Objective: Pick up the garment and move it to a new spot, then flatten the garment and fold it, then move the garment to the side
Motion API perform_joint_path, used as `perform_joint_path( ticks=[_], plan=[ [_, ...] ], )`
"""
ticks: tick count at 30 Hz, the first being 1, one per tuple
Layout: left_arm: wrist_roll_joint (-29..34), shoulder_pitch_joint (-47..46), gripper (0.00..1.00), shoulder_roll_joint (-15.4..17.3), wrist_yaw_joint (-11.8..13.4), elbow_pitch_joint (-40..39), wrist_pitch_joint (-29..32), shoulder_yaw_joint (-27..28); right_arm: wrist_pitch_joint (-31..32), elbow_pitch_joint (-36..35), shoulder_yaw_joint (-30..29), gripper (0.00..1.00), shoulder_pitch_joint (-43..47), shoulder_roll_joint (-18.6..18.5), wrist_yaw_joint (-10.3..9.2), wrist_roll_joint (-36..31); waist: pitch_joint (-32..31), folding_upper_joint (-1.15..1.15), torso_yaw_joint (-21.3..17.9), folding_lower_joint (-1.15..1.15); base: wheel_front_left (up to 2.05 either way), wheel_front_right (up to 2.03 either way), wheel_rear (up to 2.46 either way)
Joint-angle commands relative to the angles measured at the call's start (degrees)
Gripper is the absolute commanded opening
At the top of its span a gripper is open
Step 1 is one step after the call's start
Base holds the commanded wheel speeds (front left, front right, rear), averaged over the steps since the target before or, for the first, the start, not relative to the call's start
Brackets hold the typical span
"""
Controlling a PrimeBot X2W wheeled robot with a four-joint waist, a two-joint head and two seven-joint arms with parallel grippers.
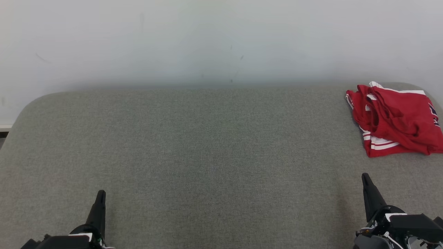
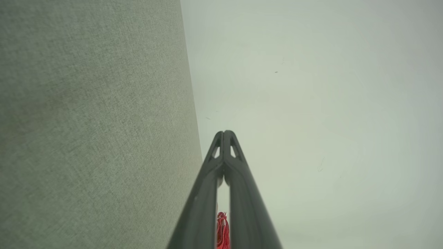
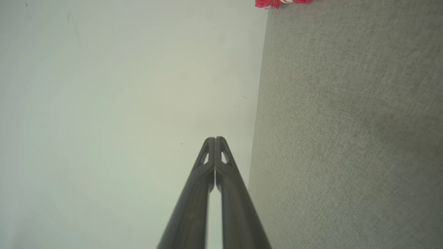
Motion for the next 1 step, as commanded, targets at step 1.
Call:
perform_joint_path(
  ticks=[1],
  plan=[
    [-0.25,-0.57,0.00,-0.11,-0.17,0.01,0.02,0.14,0.10,0.04,-0.10,0.00,-0.43,0.09,-0.12,-0.14,0.00,0.00,0.00,0.00,0.00,0.00,0.00]
  ],
)
